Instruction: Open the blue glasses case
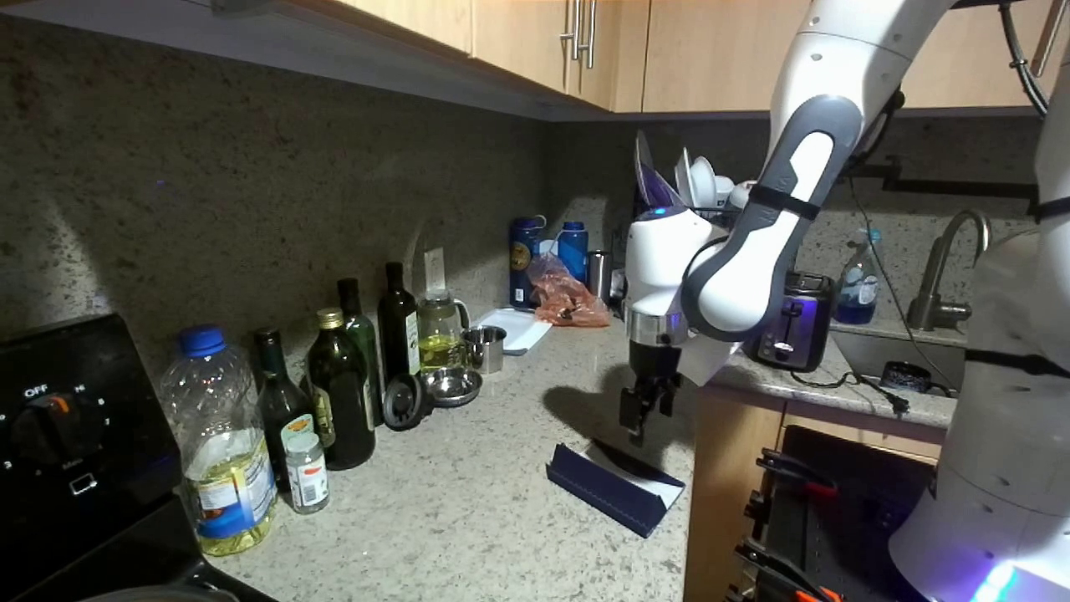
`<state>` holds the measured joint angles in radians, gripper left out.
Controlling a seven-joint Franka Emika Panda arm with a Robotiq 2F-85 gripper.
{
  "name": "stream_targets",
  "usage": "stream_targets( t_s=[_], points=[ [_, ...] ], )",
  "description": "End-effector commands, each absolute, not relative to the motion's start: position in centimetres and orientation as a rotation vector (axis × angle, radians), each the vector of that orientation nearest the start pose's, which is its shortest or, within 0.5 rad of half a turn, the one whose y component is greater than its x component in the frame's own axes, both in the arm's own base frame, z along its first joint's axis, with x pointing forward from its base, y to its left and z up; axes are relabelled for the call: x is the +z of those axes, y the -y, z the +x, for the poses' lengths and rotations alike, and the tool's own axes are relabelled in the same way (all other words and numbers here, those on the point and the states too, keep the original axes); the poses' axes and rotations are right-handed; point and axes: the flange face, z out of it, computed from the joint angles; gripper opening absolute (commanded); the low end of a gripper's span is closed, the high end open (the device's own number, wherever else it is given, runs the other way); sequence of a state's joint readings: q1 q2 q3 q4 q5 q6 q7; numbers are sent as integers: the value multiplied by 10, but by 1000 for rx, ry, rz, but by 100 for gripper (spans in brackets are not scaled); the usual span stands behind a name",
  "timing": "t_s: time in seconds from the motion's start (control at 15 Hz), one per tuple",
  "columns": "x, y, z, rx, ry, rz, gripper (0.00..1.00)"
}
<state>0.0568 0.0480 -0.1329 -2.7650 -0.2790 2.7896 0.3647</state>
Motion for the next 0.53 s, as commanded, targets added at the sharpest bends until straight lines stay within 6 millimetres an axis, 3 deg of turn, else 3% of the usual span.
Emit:
stream_targets(
  t_s=[0.0,0.13,0.27,0.33,0.47],
  points=[
    [223,-1,387,-65,-248,-3213,100],
    [235,-13,392,-126,-208,-3190,100],
    [244,-23,375,-177,-160,-3169,100],
    [250,-32,396,-186,-131,-3158,100],
    [260,-43,387,-223,-73,-3133,100]
  ],
)
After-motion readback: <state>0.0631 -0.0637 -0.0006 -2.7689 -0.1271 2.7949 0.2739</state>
